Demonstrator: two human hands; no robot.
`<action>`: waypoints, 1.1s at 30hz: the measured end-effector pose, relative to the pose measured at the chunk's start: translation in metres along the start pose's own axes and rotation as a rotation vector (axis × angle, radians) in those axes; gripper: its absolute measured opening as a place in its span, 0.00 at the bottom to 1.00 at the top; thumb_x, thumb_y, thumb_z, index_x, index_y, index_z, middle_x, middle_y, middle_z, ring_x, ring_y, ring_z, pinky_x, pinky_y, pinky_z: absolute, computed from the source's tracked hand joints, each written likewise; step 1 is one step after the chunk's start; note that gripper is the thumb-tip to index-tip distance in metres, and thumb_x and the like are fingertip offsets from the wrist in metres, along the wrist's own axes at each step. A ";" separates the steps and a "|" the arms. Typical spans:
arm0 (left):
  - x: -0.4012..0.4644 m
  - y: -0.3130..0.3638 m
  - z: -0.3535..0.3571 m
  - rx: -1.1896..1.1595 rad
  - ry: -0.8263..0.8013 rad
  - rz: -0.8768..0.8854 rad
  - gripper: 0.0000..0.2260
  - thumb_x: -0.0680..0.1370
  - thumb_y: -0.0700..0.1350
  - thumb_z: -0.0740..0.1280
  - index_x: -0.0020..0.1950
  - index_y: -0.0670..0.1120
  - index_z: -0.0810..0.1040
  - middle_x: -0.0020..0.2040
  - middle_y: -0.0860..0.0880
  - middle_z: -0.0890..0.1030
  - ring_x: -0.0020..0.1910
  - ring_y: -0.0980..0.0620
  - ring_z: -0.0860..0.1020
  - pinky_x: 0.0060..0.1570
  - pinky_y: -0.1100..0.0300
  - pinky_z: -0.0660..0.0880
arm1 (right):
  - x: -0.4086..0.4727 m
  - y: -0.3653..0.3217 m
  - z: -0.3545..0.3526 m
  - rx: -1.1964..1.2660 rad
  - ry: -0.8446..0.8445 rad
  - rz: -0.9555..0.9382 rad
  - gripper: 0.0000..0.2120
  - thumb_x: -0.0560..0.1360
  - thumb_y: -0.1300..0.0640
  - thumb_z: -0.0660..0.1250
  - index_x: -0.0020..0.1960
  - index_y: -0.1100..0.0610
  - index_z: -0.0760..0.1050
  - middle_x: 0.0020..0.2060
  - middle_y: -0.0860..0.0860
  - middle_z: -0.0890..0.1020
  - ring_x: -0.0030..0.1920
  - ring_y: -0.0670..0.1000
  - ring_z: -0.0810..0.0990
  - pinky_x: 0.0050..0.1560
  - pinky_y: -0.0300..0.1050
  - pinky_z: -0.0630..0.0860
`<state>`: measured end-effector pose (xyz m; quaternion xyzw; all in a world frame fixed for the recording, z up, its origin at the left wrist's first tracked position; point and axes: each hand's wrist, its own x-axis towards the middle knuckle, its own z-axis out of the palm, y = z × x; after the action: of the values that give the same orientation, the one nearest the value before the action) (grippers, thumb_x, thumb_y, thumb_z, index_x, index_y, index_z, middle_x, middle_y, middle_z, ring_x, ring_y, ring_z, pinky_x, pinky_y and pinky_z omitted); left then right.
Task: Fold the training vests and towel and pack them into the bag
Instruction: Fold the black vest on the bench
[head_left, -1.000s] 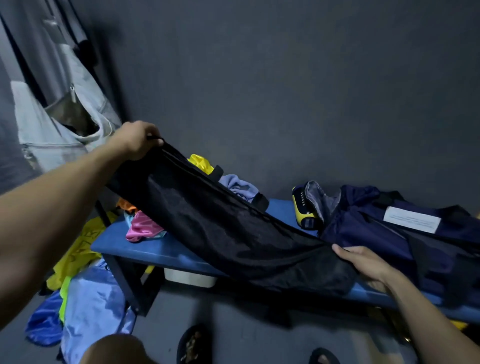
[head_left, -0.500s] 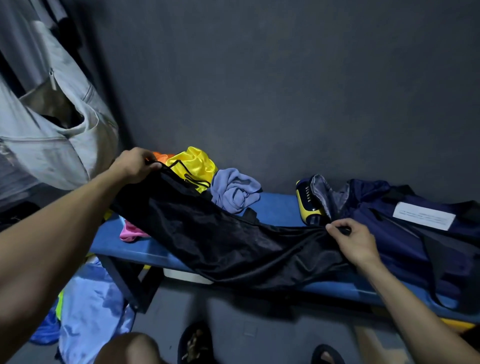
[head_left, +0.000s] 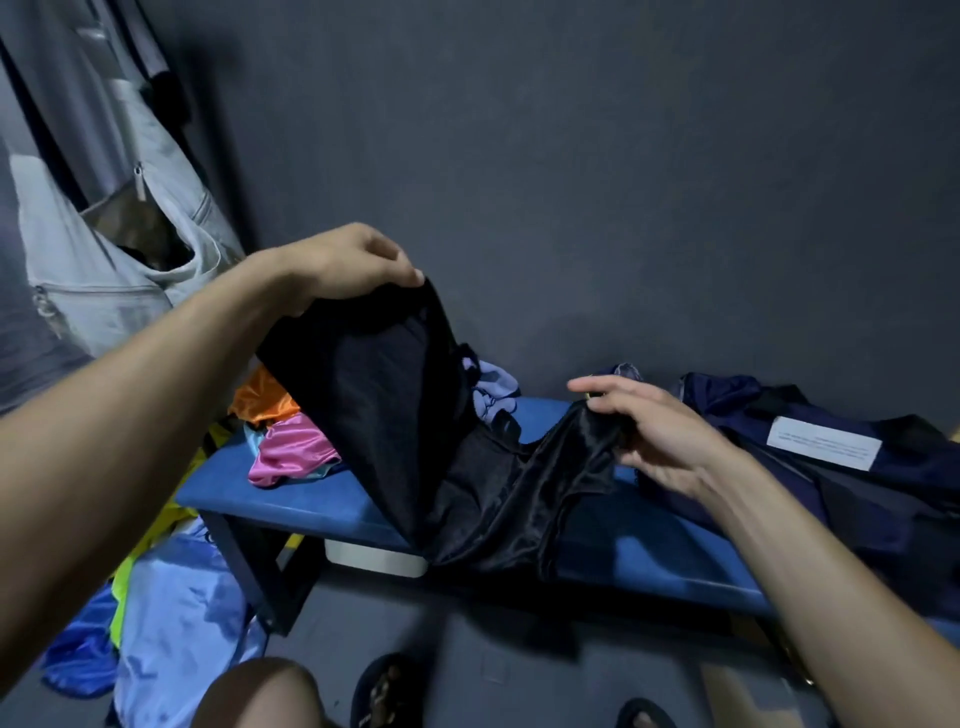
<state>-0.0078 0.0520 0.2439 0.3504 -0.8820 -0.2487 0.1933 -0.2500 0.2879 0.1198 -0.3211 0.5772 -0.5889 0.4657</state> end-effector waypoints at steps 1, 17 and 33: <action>-0.001 0.007 0.001 -0.026 0.002 -0.016 0.11 0.78 0.52 0.72 0.42 0.46 0.84 0.37 0.52 0.83 0.38 0.54 0.79 0.43 0.60 0.75 | -0.005 -0.006 0.008 -0.018 -0.006 -0.021 0.15 0.81 0.67 0.61 0.58 0.56 0.83 0.36 0.53 0.80 0.34 0.46 0.79 0.31 0.40 0.78; -0.057 0.064 0.029 -0.405 -0.415 0.091 0.11 0.77 0.49 0.73 0.48 0.41 0.82 0.40 0.43 0.80 0.37 0.47 0.77 0.39 0.58 0.74 | -0.045 -0.036 0.071 -0.205 -0.120 -0.463 0.18 0.74 0.77 0.68 0.57 0.60 0.82 0.44 0.54 0.86 0.47 0.52 0.85 0.56 0.52 0.84; -0.067 0.071 0.019 -0.309 -0.506 0.303 0.10 0.81 0.44 0.69 0.55 0.37 0.81 0.49 0.40 0.84 0.48 0.46 0.79 0.53 0.50 0.74 | -0.043 -0.038 0.080 -0.693 0.220 -0.863 0.12 0.71 0.52 0.78 0.49 0.50 0.76 0.55 0.43 0.78 0.58 0.42 0.79 0.56 0.40 0.75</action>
<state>-0.0090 0.1508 0.2578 0.1089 -0.8959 -0.4273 0.0539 -0.1684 0.2929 0.1742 -0.5989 0.5984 -0.5321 -0.0130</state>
